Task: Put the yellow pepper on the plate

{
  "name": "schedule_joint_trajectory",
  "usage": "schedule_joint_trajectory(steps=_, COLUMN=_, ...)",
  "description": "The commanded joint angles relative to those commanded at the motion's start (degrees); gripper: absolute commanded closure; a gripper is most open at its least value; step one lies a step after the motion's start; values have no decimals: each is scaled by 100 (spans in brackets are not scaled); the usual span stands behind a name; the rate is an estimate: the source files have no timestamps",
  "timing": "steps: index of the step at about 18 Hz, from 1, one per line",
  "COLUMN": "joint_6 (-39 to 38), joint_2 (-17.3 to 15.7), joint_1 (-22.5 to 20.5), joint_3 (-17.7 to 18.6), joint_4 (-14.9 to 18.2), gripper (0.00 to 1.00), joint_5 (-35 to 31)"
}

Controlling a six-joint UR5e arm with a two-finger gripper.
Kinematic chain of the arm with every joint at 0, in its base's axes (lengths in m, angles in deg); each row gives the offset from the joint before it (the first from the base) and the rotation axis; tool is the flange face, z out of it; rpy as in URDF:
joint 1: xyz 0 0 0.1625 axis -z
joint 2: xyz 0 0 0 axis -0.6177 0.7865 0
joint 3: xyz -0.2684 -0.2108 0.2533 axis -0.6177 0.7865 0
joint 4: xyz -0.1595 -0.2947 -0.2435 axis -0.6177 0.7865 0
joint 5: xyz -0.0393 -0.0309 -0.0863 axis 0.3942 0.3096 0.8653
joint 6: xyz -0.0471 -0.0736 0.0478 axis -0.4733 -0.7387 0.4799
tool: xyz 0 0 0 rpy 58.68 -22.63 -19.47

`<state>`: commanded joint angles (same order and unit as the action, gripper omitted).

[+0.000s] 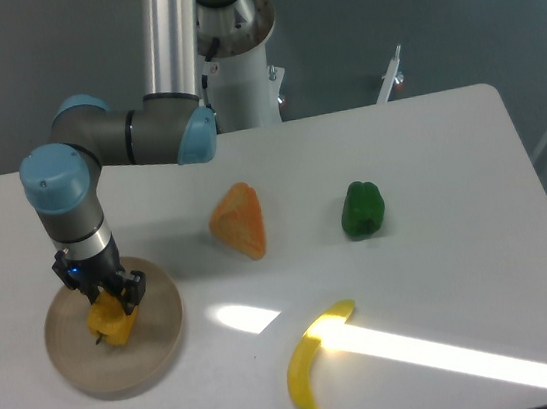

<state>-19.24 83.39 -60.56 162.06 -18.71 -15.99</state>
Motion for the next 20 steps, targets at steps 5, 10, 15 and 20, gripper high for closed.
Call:
schedule_joint_trajectory(steps=5, joint_6=17, joint_2=-79, joint_1=-17, joint_3=0, joint_4=0, gripper=0, joint_5=9)
schedule_joint_trajectory(steps=10, joint_6=114, joint_2=-421, joint_1=-253, joint_3=26, joint_4=26, gripper=0, joint_5=-35)
schedule_joint_trajectory(steps=15, joint_6=884, joint_2=-712, joint_1=-1123, joint_3=26, joint_4=97, gripper=0, joint_5=-44)
schedule_joint_trajectory(steps=20, joint_6=1957, joint_2=-721, joint_1=-1941, joint_3=26, joint_4=220, gripper=0, joint_5=-342)
